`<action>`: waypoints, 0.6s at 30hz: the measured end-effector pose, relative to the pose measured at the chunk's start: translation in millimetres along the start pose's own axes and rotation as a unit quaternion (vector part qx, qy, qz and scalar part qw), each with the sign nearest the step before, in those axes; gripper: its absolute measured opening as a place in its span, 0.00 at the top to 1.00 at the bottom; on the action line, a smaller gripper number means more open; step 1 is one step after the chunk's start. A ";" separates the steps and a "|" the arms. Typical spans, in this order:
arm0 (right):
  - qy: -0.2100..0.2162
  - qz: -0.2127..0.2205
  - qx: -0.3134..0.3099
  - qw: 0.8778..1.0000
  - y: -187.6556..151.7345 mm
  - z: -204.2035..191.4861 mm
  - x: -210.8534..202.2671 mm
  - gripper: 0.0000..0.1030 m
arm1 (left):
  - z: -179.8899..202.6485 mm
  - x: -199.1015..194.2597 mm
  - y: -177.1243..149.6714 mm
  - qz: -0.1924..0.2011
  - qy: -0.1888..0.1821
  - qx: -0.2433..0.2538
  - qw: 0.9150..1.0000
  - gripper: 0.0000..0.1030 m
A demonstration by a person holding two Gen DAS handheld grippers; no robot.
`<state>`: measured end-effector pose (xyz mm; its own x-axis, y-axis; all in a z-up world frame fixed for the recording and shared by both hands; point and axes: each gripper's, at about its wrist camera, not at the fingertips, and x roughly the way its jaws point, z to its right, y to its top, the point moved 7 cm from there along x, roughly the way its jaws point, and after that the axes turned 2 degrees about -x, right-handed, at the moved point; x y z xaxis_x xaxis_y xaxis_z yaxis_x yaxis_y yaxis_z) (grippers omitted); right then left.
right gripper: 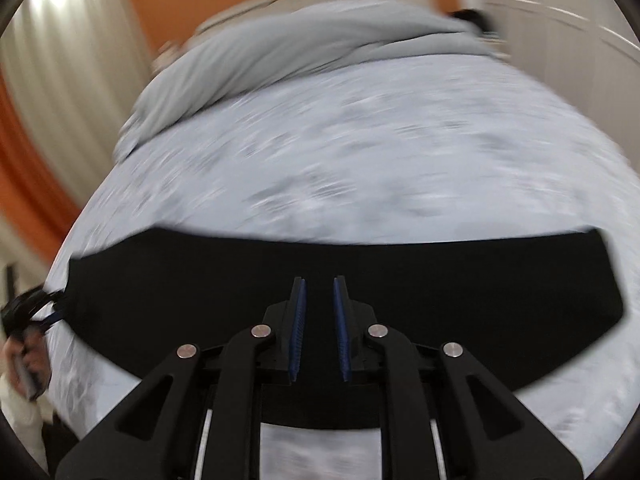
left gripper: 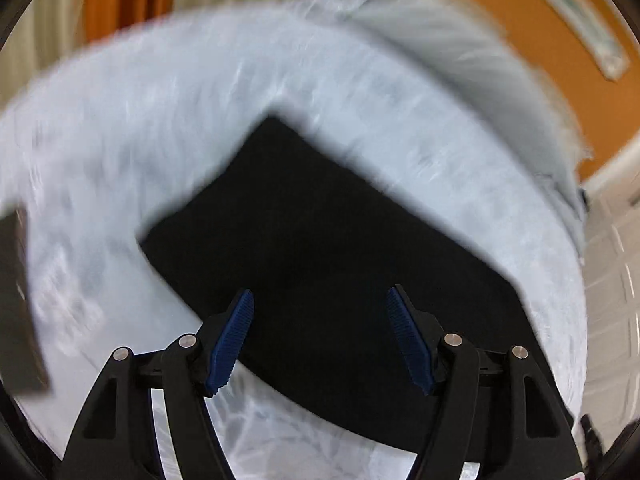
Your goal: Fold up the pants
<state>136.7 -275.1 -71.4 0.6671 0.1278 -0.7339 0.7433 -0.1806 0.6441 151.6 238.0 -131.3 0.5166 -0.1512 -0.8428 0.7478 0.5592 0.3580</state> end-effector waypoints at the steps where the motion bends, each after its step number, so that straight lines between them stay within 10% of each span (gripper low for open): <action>1: 0.011 -0.010 -0.009 1.000 -1.5 -15.1 9.5 0.86 | -5.6 8.4 -2.4 -0.010 0.007 -0.011 1.000 0.37; 10: 0.068 -0.067 -0.128 0.987 -1.2 -169.1 103.0 0.86 | -3.5 10.0 -1.9 -0.006 0.029 0.035 0.999 0.37; 18: 0.035 -0.077 -0.126 0.988 37.7 -203.9 211.0 0.88 | 6.5 15.7 -11.0 -0.010 0.070 0.093 0.993 0.36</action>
<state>315.7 -56.1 -158.1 0.5407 0.2028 -0.8164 0.8193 0.0933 0.5657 154.2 224.2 -145.9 0.4473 -0.0384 -0.8936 0.8279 0.3959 0.3974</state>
